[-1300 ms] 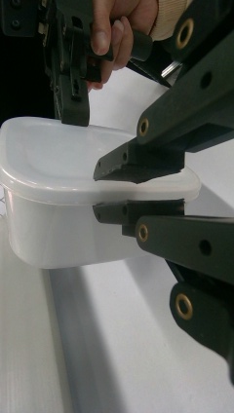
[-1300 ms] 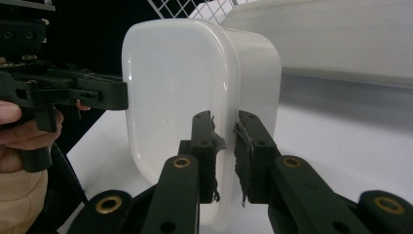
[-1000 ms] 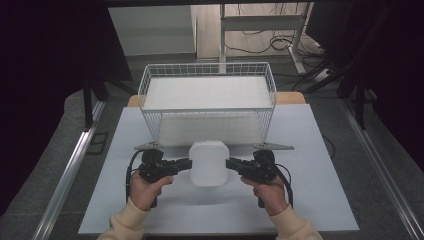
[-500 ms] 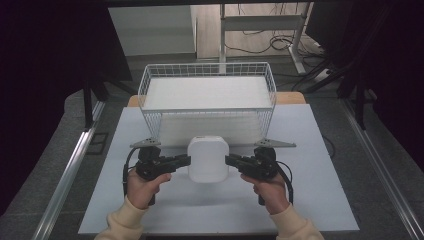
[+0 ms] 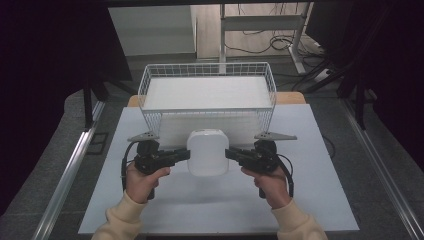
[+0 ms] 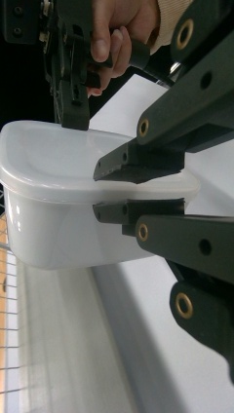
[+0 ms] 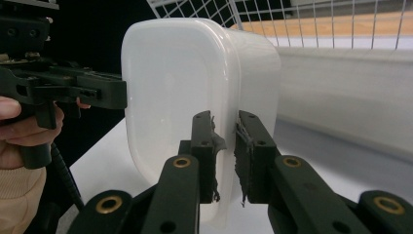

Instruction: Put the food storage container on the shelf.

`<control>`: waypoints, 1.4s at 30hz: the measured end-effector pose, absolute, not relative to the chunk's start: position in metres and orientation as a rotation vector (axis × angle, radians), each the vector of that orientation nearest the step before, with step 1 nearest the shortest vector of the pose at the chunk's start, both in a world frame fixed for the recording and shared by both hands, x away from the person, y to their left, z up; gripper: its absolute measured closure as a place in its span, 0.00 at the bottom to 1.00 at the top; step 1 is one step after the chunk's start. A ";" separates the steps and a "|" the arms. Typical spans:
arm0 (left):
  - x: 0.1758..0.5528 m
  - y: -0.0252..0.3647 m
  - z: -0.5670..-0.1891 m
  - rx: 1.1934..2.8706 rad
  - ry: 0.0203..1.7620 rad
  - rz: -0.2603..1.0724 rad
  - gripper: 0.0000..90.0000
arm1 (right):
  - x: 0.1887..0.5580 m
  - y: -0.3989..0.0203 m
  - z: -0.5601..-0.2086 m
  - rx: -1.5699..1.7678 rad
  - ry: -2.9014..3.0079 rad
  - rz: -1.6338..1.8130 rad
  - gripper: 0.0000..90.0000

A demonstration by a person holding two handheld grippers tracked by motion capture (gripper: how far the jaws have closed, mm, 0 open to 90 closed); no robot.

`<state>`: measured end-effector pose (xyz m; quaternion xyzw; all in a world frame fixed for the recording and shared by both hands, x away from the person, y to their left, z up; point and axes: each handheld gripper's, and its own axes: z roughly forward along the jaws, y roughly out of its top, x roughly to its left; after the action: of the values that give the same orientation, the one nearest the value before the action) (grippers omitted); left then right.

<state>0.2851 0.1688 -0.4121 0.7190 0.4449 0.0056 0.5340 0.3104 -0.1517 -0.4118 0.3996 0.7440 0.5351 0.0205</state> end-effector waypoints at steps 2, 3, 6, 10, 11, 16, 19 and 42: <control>0.288 0.170 -0.407 1.708 1.056 0.017 0.89 | 0.314 -0.151 -0.407 1.228 2.303 1.665 0.88; 0.290 0.171 -0.405 1.707 1.055 0.019 0.89 | 0.316 -0.150 -0.405 1.226 2.301 1.669 0.88; 0.293 0.174 -0.396 1.707 1.045 0.034 0.88 | 0.319 -0.148 -0.398 1.213 2.295 1.676 0.88; 0.296 0.176 -0.384 1.703 1.033 0.048 0.89 | 0.323 -0.145 -0.384 1.185 2.281 1.680 0.88; 0.297 0.176 -0.381 1.701 1.031 0.050 0.89 | 0.323 -0.144 -0.382 1.182 2.279 1.680 0.88; 0.304 0.177 -0.368 1.700 1.020 0.066 0.88 | 0.329 -0.143 -0.368 1.172 2.268 1.682 0.88; 0.309 0.178 -0.361 1.697 1.014 0.070 0.88 | 0.333 -0.142 -0.361 1.163 2.259 1.680 0.88; 0.337 0.180 -0.325 1.682 0.991 0.087 0.88 | 0.353 -0.141 -0.318 1.134 2.234 1.681 0.88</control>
<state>0.3369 0.1795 -0.3248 0.7136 0.4202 0.0367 0.5594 0.3531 -0.1407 -0.3177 0.3750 0.7390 0.5562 0.0622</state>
